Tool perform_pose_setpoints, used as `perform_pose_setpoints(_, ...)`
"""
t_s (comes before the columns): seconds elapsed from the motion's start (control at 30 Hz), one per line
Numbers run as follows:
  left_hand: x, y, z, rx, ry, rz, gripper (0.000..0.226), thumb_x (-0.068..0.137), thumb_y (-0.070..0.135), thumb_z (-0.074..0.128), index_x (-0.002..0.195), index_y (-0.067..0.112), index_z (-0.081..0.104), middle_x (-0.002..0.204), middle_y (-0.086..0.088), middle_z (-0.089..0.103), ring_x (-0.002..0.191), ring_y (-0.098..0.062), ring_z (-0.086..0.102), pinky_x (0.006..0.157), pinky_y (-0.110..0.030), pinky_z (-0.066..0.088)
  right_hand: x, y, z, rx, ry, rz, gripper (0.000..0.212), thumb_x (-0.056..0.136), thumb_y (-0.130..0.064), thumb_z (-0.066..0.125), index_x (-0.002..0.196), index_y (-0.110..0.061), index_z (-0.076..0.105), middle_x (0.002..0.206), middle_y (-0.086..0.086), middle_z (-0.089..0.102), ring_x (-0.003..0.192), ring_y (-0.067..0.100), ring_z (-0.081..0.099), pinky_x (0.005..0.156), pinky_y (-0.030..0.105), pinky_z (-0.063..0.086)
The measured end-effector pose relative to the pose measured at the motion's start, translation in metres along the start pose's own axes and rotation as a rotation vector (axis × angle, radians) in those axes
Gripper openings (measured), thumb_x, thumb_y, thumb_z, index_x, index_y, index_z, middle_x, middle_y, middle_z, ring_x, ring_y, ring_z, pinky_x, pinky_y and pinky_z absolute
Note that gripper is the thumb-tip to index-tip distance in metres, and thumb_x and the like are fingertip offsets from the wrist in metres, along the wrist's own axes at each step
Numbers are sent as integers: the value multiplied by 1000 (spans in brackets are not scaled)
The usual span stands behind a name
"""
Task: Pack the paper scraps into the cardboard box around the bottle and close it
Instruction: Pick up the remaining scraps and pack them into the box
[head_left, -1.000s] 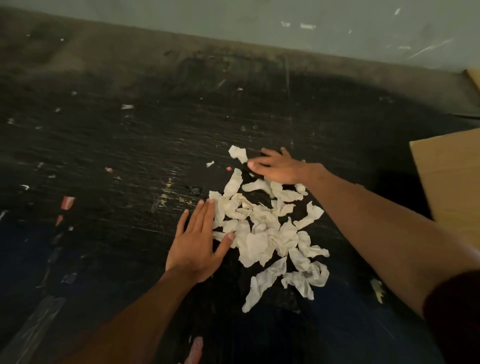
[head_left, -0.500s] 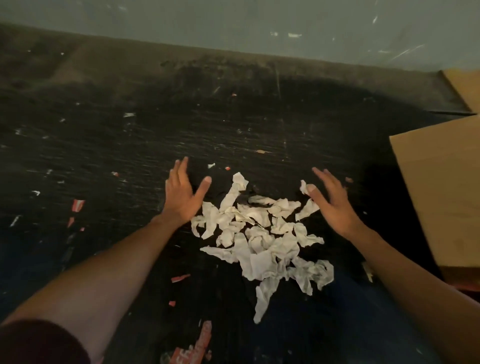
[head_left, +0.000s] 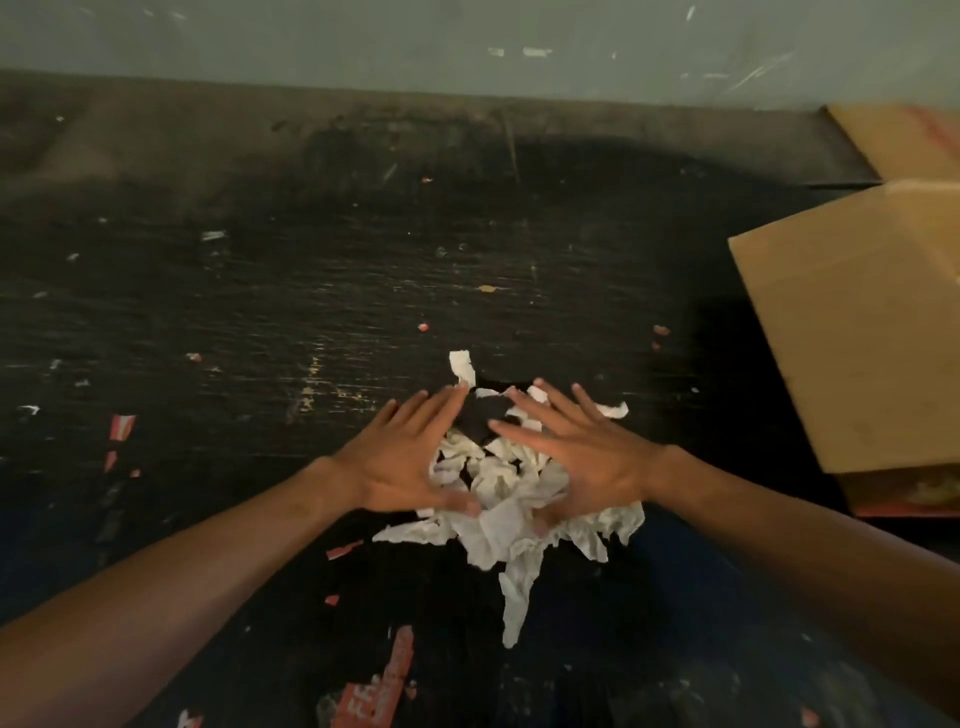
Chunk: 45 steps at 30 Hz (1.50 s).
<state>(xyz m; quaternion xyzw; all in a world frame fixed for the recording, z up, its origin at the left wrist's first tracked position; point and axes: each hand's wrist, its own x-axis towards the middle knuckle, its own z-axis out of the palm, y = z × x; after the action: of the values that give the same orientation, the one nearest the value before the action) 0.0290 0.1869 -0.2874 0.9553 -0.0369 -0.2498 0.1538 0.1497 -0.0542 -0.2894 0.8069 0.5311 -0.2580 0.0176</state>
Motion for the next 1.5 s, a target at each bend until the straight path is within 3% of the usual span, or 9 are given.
perform_pose_setpoints(0.2,-22,15,30,232,119,12,149,47,105,35,148,19,-32,159,-4,-32,144,-31,-33,117,-59,-13,-18,-28,28,-247,148,-26,123,59,-96,45,152,-41,-15,161,4,-29,146,33,-27,113,62,-15)
perform_pose_setpoints(0.37,-17,22,38,91,423,73,113,72,89,36,157,20,10,157,1,24,145,-19,17,119,-40,11,-21,-25,37,-180,331,78,88,72,-79,49,147,-37,28,160,5,23,145,36,16,115,62,13)
perform_pose_setpoints(0.5,-3,34,47,74,575,130,67,85,57,44,142,20,45,129,1,48,116,-21,45,94,-36,37,-31,-19,48,-146,563,112,55,73,-43,71,123,-26,53,130,6,54,113,29,44,92,46,47)
perform_pose_setpoints(0.67,7,39,47,28,589,119,39,81,30,69,116,15,61,106,-3,61,96,-23,58,74,-37,49,-39,-24,62,-122,681,212,34,85,-43,57,107,-18,61,101,6,63,83,23,65,51,34,49)
perform_pose_setpoints(0.87,9,36,55,-49,643,53,27,87,28,64,104,7,65,94,-10,70,84,-31,69,63,-39,53,-38,-34,71,62,802,390,39,88,-39,50,95,-9,73,92,11,71,67,29,69,53,38,54)
perform_pose_setpoints(1.0,9,46,62,-331,620,-204,32,97,30,55,111,2,63,93,-15,71,87,-30,67,77,-40,51,-40,-46,77,487,924,543,18,90,-18,63,76,-8,66,70,6,60,61,21,58,58,38,51)
perform_pose_setpoints(1.17,0,56,76,-615,651,-297,26,98,25,54,82,6,59,64,-8,62,58,-19,60,61,-39,50,-47,-49,95,925,1039,762,23,95,-14,57,73,-8,63,60,4,59,53,13,56,53,34,47)
perform_pose_setpoints(1.33,-2,57,73,-751,701,-318,28,97,23,52,74,11,59,60,-4,59,58,-19,59,69,-46,55,-52,-42,90,1039,1100,766,25,96,-14,56,77,2,61,67,22,61,53,21,52,50,44,47)
perform_pose_setpoints(1.5,-5,64,69,-847,718,-355,29,98,23,51,70,17,58,61,-2,60,57,-16,60,72,-45,54,-63,-41,85,1039,1041,759,23,97,-15,56,78,-3,62,66,16,61,53,26,52,47,37,44)
